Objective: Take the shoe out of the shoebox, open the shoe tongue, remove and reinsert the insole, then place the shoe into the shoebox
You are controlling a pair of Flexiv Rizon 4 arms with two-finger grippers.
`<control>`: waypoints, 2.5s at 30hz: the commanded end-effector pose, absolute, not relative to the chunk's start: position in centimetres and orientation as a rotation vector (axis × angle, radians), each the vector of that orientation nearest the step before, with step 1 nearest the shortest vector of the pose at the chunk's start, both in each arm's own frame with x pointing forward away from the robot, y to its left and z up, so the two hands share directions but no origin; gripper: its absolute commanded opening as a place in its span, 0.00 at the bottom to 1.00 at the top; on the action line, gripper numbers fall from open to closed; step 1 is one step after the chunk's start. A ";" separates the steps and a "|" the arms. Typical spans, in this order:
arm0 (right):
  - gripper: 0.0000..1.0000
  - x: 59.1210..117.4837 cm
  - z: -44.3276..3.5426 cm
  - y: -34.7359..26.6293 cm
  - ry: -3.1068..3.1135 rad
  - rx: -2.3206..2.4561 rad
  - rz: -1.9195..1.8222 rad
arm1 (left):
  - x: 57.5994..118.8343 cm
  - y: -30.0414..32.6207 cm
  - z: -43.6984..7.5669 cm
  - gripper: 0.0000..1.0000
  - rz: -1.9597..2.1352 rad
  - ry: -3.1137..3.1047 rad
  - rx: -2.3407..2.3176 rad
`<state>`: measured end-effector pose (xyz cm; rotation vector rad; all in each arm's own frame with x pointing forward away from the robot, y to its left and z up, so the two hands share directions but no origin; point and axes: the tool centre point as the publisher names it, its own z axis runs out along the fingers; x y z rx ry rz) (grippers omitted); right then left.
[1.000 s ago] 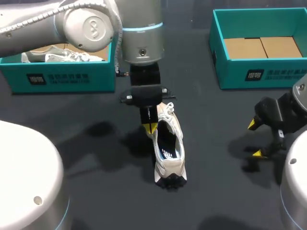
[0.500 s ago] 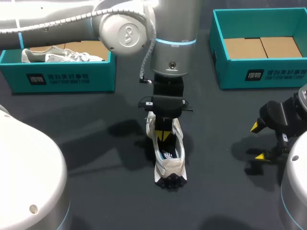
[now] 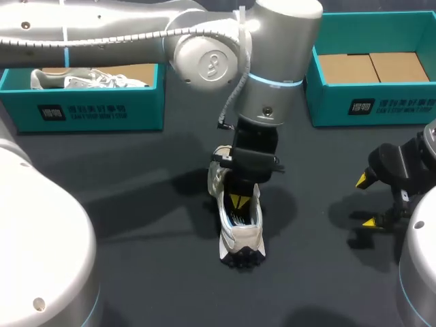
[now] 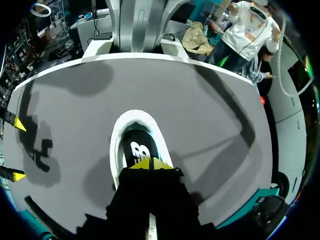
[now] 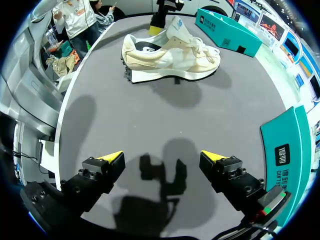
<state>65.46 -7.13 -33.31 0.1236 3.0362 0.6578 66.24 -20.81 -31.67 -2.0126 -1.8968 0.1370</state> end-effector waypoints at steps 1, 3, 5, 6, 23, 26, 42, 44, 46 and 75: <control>1.00 65.3 -33.2 -7.1 3.035 0.125 0.654 | 66.0 -20.8 -33.6 0.00 0.101 -1.875 -2.010; 1.00 65.3 -33.2 -7.1 3.035 0.125 0.654 | 66.0 -20.5 -34.4 0.00 0.079 -1.873 -2.011; 1.00 65.3 -33.2 -7.1 3.035 0.125 0.654 | 66.2 -20.2 -35.5 0.00 0.066 -1.872 -2.006; 1.00 65.3 -33.2 -7.1 3.035 0.125 0.654 | 66.4 -20.2 -35.9 0.00 0.067 -1.870 -2.001; 1.00 65.3 -33.2 -7.1 3.035 0.125 0.654 | 65.2 -19.2 -38.2 0.00 0.103 -1.847 -2.026; 1.00 65.3 -33.2 -7.1 3.035 0.125 0.654 | 65.0 -19.6 -39.3 0.00 0.100 -1.851 -2.037; 1.00 65.3 -33.2 -7.1 3.035 0.125 0.654 | 65.7 -18.6 -34.0 0.00 0.036 -1.895 -2.086; 1.00 65.3 -33.2 -7.1 3.035 0.125 0.654 | 65.6 -18.5 -34.5 0.00 0.011 -1.888 -2.081; 1.00 65.3 -33.2 -7.1 3.035 0.125 0.654 | 65.5 -18.4 -35.3 0.00 -0.010 -1.885 -2.064; 1.00 65.3 -33.2 -7.1 3.035 0.125 0.654 | 64.2 -19.4 -35.6 0.00 0.191 -2.001 -2.110</control>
